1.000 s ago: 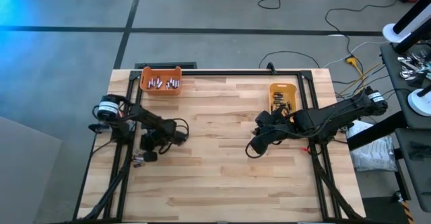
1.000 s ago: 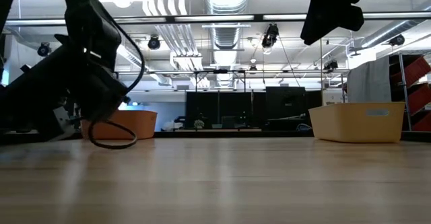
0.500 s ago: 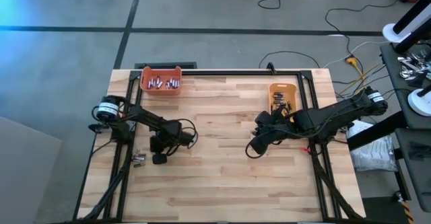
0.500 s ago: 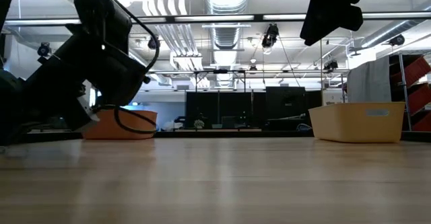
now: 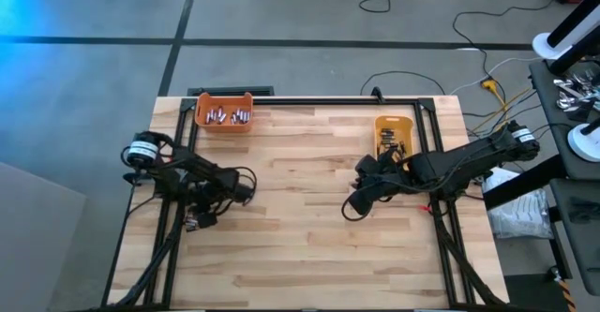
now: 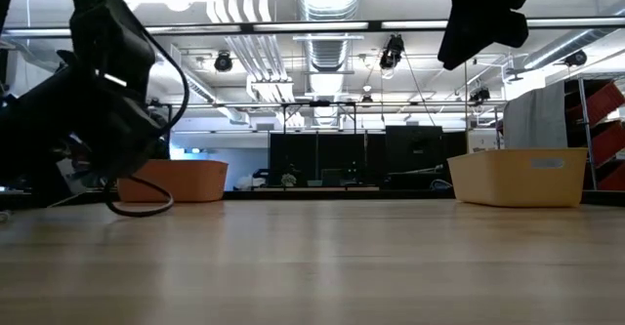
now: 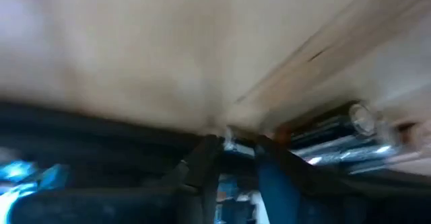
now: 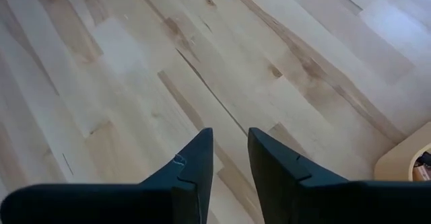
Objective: Sort batteries
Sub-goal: Put the silver battery into the orange bin
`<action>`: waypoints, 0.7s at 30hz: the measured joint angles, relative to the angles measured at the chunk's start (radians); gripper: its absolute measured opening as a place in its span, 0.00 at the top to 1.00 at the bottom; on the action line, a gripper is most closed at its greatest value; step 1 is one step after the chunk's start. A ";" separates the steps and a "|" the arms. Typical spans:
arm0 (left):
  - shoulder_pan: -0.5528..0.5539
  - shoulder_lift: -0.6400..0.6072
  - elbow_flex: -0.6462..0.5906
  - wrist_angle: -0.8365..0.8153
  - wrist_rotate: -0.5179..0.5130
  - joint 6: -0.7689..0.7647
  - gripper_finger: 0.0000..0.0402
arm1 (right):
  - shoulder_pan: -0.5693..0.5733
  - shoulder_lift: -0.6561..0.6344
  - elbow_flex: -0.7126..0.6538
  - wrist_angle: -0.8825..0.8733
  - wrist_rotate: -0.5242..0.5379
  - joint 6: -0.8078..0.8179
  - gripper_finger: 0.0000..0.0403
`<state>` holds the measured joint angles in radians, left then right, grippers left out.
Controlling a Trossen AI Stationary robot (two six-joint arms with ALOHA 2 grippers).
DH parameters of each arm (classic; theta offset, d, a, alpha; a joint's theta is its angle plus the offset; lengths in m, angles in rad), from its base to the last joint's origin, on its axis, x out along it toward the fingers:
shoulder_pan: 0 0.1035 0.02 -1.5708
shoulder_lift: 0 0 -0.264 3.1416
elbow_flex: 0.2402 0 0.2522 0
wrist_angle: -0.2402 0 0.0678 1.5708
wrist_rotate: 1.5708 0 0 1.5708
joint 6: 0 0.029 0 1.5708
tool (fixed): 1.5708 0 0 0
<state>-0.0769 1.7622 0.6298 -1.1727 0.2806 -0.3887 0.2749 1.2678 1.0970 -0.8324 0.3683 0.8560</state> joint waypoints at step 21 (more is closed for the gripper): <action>-0.002 -0.013 -0.036 0.099 0.122 -0.039 0.93 | 0.000 0.000 -0.002 0.000 0.000 0.019 0.77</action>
<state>-0.0784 1.7489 0.5936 -1.0735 0.4030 -0.4278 0.2745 1.2678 1.0954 -0.8322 0.3683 0.8745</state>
